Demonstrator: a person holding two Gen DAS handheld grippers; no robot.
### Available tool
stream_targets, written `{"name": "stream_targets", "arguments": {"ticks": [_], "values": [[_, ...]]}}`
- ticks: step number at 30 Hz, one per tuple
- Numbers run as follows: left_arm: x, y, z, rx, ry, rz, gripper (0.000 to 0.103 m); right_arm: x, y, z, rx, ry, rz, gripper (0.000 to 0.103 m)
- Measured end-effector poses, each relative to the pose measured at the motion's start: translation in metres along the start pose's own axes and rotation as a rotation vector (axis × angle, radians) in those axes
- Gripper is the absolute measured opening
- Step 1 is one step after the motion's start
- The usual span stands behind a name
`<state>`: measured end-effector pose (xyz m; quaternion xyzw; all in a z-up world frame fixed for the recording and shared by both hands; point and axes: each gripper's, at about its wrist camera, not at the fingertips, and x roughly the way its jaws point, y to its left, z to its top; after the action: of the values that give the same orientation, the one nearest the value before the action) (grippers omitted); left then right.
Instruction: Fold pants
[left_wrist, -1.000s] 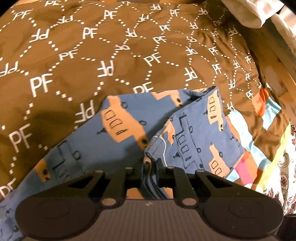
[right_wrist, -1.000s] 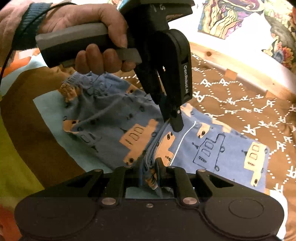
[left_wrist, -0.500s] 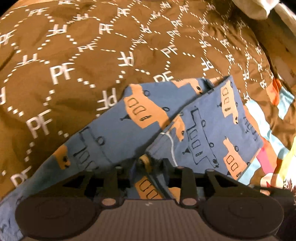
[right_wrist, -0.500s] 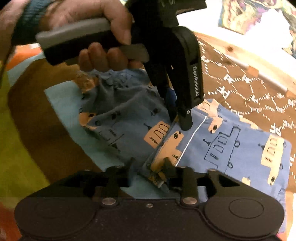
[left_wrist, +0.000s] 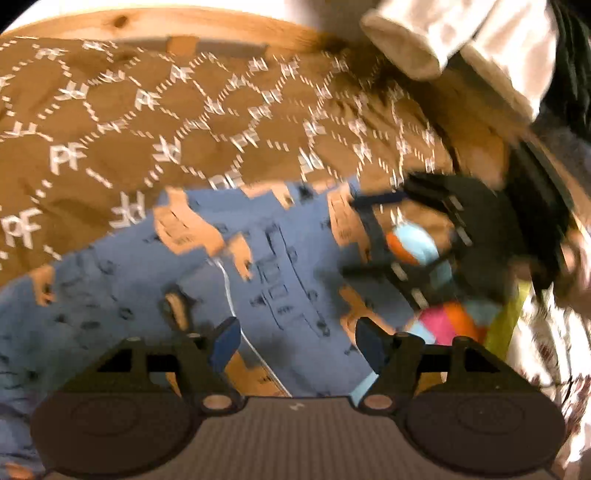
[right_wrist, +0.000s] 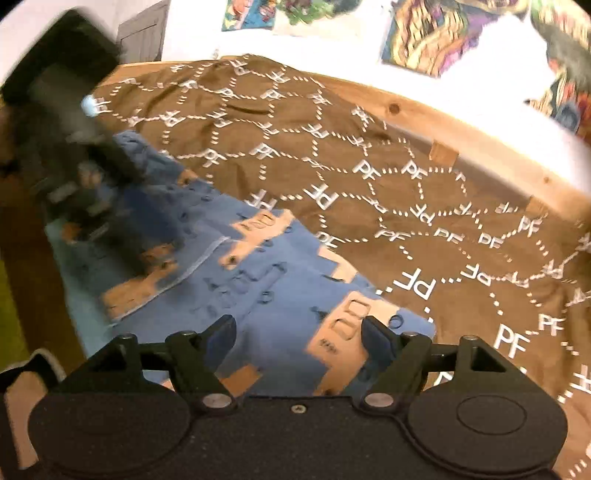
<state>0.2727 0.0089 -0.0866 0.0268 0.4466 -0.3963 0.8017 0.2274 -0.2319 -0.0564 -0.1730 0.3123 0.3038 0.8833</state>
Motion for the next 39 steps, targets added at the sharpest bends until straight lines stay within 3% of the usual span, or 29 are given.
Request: {"name": "stream_targets", "arguments": {"ticks": [2,6,8,10,13,18,22,27,30,35,39], "values": [[0.016,0.001,-0.009,0.005,0.06,0.04,0.073,0.021,-0.019,-0.003,0.043,0.07,-0.002,0.078],[0.015,0.002,-0.021,0.003,0.045,0.043,0.073,0.017,-0.04,-0.009,0.095,0.054,-0.025,0.079],[0.011,0.0,-0.021,0.0,0.058,0.056,0.078,0.001,-0.04,-0.009,0.111,0.041,-0.038,0.084],[0.01,-0.002,-0.023,0.004,0.07,0.104,0.086,-0.019,-0.03,-0.01,0.059,0.032,-0.024,0.084],[0.01,0.002,-0.029,-0.012,0.095,0.137,0.086,-0.036,-0.004,-0.019,-0.018,0.049,-0.045,0.09],[0.012,0.001,-0.028,-0.014,0.103,0.165,0.086,-0.02,0.032,-0.054,-0.168,0.122,-0.158,0.093],[0.015,-0.004,-0.029,-0.015,0.11,0.182,0.09,-0.029,0.026,-0.056,-0.102,0.09,-0.162,0.094],[0.014,-0.007,-0.03,-0.002,0.12,0.204,0.093,-0.045,0.028,-0.039,-0.154,-0.013,-0.195,0.101],[0.009,-0.01,-0.031,0.002,0.123,0.234,0.096,-0.033,0.029,-0.031,-0.188,-0.007,-0.237,0.101],[-0.025,-0.017,-0.051,-0.003,0.037,0.337,0.099,-0.013,0.027,-0.005,-0.186,-0.065,-0.276,0.102],[-0.063,-0.018,-0.081,-0.061,-0.159,0.55,0.099,0.005,0.032,0.029,-0.142,-0.123,-0.213,0.102]]}}
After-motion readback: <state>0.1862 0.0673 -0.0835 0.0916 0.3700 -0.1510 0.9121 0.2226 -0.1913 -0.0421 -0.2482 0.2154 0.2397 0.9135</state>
